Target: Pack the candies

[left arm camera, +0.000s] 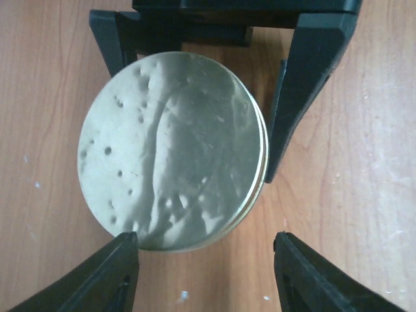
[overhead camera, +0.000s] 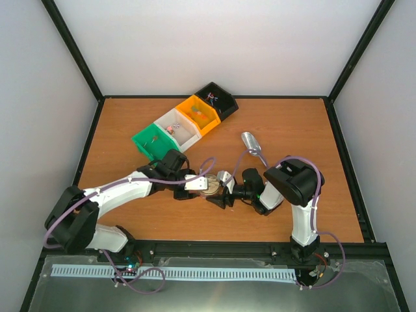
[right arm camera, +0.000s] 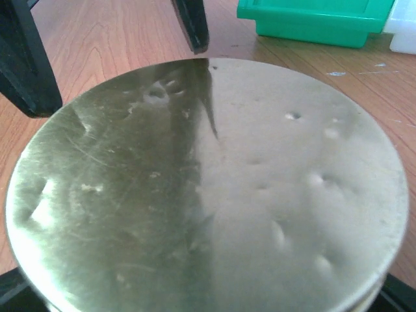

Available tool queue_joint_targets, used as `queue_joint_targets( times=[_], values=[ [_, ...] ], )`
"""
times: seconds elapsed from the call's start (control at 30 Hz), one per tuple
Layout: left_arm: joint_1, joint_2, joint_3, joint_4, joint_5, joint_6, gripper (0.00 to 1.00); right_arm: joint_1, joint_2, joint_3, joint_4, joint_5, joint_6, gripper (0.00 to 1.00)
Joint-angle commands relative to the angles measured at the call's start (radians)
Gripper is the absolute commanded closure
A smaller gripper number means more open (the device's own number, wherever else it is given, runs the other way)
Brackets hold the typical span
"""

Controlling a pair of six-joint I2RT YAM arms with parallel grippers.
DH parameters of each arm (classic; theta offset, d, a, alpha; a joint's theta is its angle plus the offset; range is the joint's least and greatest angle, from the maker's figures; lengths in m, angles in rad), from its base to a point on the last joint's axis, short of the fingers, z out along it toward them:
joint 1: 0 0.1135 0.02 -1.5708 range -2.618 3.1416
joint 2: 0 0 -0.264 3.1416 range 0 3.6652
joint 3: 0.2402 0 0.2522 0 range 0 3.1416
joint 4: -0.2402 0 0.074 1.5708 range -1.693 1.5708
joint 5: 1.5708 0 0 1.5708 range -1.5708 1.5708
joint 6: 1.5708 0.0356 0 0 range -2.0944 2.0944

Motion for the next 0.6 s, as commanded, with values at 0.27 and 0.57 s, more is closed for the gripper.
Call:
queue_joint_targets(
  times=[0.27, 0.57],
  values=[
    [0.009, -0.029, -0.018, 0.13, 0.047, -0.325, 0.12, 0.011, 0.019, -0.008, 0.026, -0.013, 0.026, 0.51],
    [0.009, 0.068, 0.074, 0.113, 0.082, -0.373, 0.1, 0.013, 0.026, -0.008, 0.041, -0.011, 0.026, 0.51]
  ],
)
